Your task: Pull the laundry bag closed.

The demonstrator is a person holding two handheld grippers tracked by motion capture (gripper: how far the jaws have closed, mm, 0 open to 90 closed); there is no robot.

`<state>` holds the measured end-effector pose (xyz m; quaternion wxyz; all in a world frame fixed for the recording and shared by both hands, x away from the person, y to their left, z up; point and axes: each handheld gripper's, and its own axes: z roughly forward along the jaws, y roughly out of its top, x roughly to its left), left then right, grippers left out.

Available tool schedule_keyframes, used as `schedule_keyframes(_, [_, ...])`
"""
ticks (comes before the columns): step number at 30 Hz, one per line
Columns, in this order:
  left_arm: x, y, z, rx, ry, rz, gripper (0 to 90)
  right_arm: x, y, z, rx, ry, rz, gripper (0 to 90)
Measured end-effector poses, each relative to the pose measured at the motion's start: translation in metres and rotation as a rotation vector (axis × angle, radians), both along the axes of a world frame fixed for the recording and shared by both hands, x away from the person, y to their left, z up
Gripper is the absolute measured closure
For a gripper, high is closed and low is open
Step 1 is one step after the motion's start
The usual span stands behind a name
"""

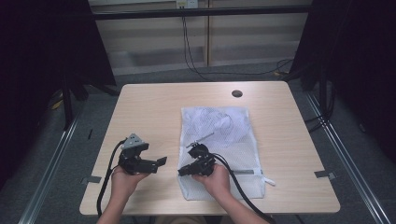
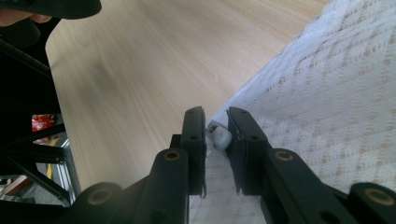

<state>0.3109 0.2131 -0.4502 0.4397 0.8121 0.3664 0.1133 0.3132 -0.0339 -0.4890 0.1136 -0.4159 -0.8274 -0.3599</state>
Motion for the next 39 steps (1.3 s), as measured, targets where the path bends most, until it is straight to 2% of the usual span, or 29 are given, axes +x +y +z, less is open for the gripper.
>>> schedule_keyframes(9, [0.000,0.000,0.000,0.003,-0.002,0.004,5.5,0.002,0.000,-0.002,0.010,0.020,-0.024,78.3])
schedule_keyframes(11, [0.000,-0.001,0.000,0.005,-0.001,0.001,5.6,0.002,0.001,-0.003,-0.001,0.015,-0.018,78.4])
schedule_keyframes(14, [0.000,-0.001,0.000,0.007,-0.001,-0.003,5.6,0.003,0.001,-0.003,-0.004,0.031,-0.029,80.0])
schedule_keyframes(15, [0.001,-0.001,0.000,0.007,-0.001,-0.006,5.6,0.003,0.001,-0.003,-0.003,0.027,-0.033,82.5])
schedule_keyframes(23, [-0.001,-0.002,0.000,0.007,0.003,-0.010,5.6,0.003,0.001,-0.001,-0.009,0.017,-0.029,85.3])
schedule_keyframes(29, [-0.002,-0.005,0.000,-0.004,0.001,-0.026,6.1,0.003,-0.005,0.006,0.015,0.014,-0.031,86.5])
schedule_keyframes(36, [-0.005,-0.013,-0.001,-0.028,0.034,-0.069,6.1,0.002,-0.010,0.013,0.028,-0.014,-0.036,86.7])
schedule_keyframes(39, [-0.005,-0.017,-0.001,-0.027,0.045,-0.086,6.1,0.002,-0.013,0.016,0.032,-0.011,-0.038,86.7])
